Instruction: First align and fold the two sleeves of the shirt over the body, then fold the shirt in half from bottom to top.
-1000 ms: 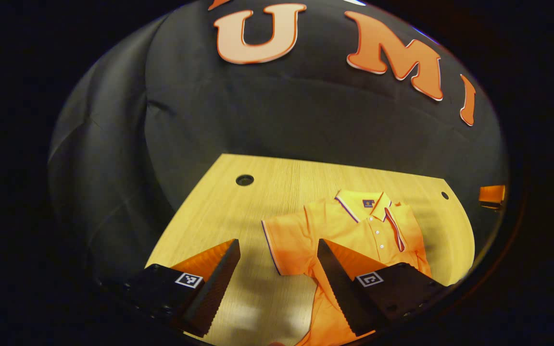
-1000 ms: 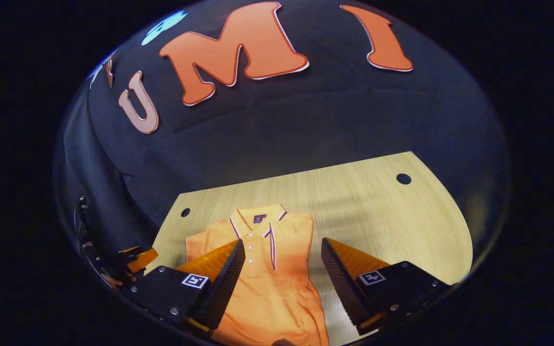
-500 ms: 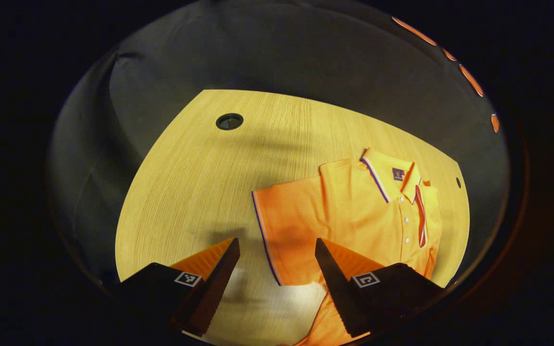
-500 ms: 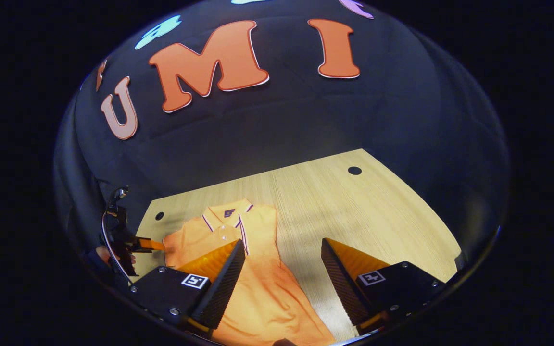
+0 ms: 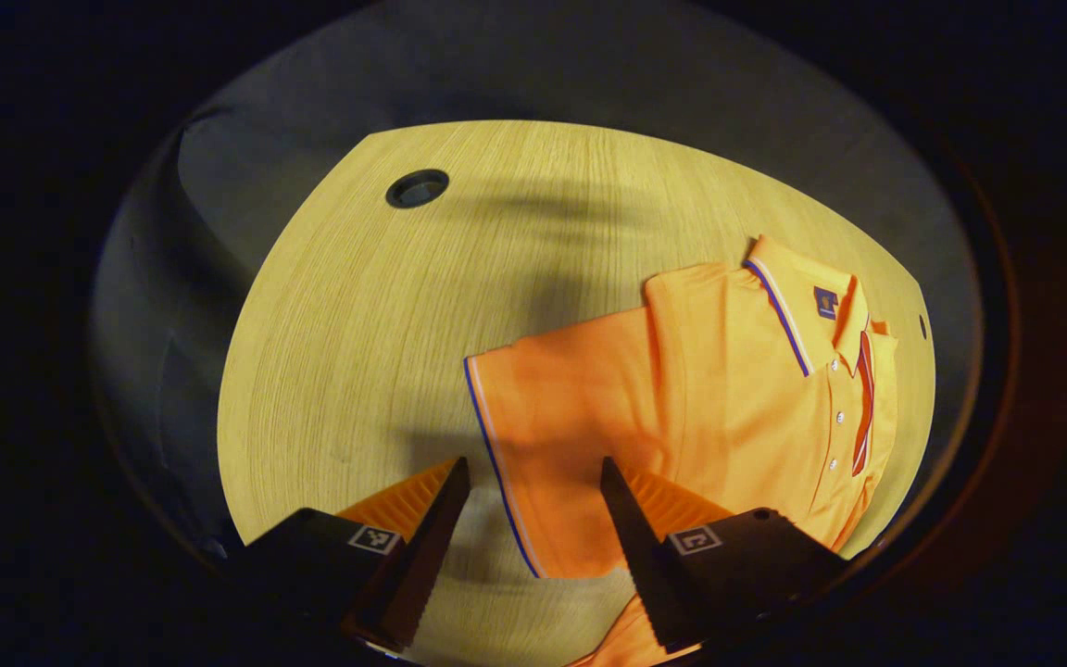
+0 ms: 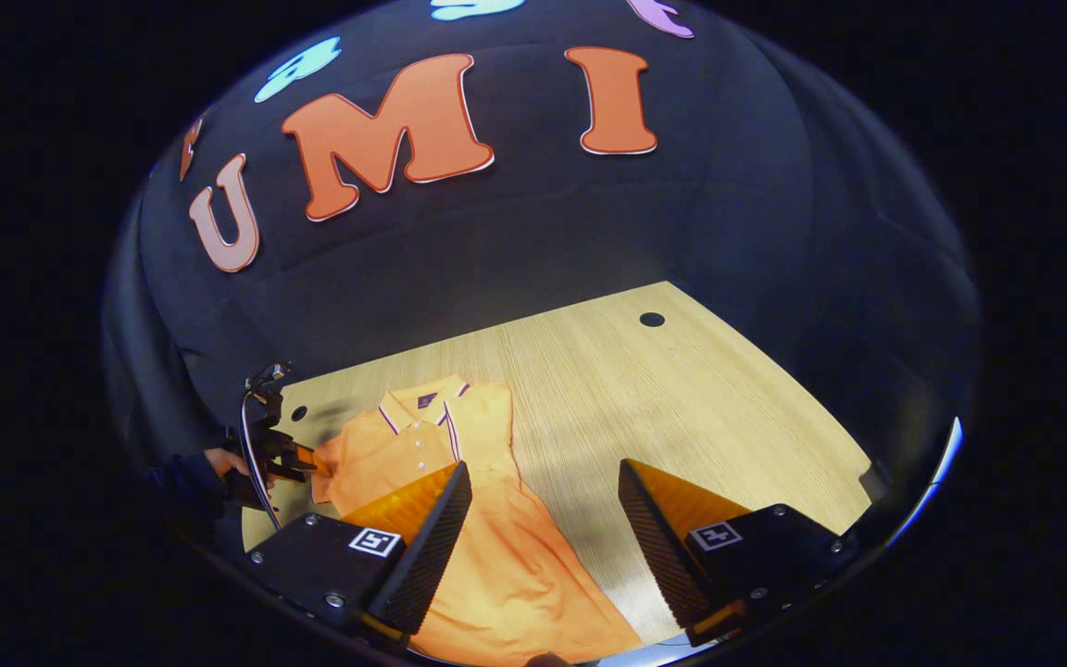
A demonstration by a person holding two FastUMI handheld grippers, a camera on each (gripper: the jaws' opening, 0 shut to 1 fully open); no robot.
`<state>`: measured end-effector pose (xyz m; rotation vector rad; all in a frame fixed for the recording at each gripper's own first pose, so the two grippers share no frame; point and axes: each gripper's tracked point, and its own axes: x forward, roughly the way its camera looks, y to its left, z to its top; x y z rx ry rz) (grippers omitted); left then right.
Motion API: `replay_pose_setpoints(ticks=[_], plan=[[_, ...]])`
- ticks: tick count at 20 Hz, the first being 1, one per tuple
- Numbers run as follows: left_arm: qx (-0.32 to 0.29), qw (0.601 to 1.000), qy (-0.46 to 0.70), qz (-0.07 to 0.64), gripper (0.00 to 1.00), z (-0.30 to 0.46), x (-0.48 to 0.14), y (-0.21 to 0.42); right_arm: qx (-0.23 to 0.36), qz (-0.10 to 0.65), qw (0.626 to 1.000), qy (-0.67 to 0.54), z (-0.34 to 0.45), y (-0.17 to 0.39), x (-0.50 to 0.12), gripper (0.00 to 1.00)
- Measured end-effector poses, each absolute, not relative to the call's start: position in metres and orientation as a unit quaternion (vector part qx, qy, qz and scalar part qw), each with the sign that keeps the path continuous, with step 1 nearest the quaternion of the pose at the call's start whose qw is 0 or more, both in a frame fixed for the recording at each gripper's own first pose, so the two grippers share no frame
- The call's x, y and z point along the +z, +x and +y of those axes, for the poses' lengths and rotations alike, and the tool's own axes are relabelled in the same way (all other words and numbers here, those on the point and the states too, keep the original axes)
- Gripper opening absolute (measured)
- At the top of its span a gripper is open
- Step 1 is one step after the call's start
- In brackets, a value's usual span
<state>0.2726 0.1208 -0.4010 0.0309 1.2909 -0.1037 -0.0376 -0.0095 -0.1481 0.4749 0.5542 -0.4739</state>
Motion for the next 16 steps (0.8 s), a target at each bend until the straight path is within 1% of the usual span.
replay_pose_setpoints(ticks=[1,2,3,6,10,16], plan=[[-0.052,0.799,0.015,0.599,0.83,0.118,-0.4,0.274,-0.228,0.266,0.905,0.24,-0.008,-0.038,-0.149,0.98],[-0.056,0.798,0.015,0.6,0.72,0.117,-0.4,0.273,-0.228,0.265,0.903,0.248,-0.008,-0.039,-0.15,0.97],[-0.065,0.802,0.015,0.594,0.65,0.115,-0.399,0.275,-0.224,0.263,0.903,0.255,-0.007,-0.039,-0.151,0.98],[-0.09,0.809,0.013,0.58,0.15,0.109,-0.395,0.275,-0.219,0.262,0.904,0.255,-0.012,-0.044,-0.149,0.97],[-0.12,0.844,0.026,0.522,0.15,0.099,-0.353,0.291,-0.221,0.255,0.907,0.252,-0.024,-0.053,-0.144,0.98],[-0.168,0.859,0.053,0.481,0.15,0.055,-0.314,0.293,-0.226,0.256,0.903,0.26,-0.029,-0.067,-0.146,0.97]])
